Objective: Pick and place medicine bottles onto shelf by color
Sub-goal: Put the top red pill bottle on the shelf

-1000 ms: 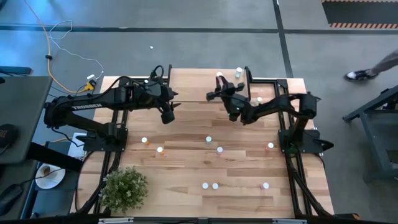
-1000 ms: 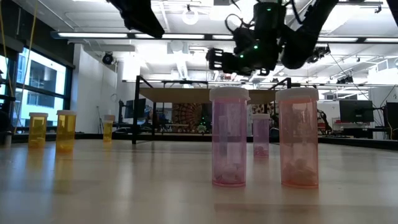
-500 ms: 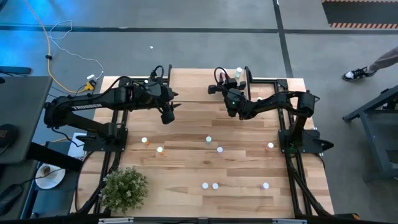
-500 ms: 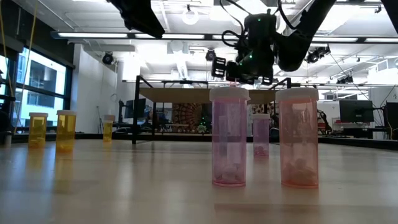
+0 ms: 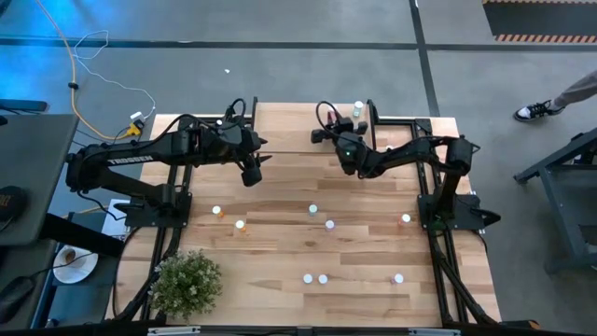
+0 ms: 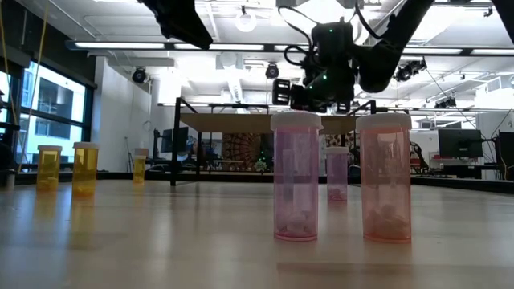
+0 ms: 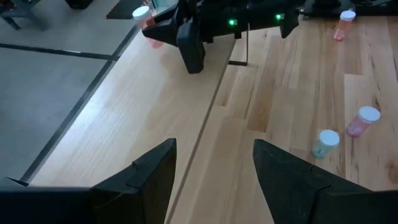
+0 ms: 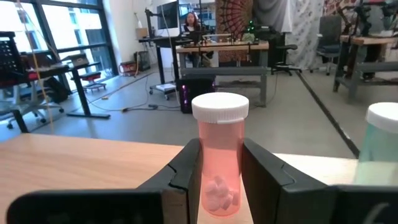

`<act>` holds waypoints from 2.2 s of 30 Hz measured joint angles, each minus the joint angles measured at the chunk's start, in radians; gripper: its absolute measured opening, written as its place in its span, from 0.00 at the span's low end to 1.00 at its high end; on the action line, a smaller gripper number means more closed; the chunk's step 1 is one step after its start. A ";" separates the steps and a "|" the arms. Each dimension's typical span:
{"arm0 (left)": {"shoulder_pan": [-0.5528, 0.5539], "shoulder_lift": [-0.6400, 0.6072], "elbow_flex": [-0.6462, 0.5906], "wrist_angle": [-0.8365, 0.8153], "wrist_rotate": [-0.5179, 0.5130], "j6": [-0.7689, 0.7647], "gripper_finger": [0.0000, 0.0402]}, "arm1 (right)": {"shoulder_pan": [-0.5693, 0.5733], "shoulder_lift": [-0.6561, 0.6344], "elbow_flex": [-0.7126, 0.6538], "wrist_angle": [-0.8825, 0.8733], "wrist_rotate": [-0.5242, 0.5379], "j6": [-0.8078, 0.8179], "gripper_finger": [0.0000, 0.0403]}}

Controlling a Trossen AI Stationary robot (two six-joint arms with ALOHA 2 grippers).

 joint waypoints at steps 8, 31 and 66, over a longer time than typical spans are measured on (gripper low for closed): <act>0.000 0.000 0.000 0.000 0.000 0.000 0.50 | -0.023 0.000 0.000 -0.019 -0.026 0.025 0.21; 0.000 0.000 0.000 0.000 0.000 0.000 0.50 | -0.055 -0.002 0.000 -0.077 -0.114 0.012 0.21; 0.000 0.000 0.000 0.000 0.000 0.000 0.50 | -0.054 -0.001 -0.001 -0.080 -0.097 0.030 0.35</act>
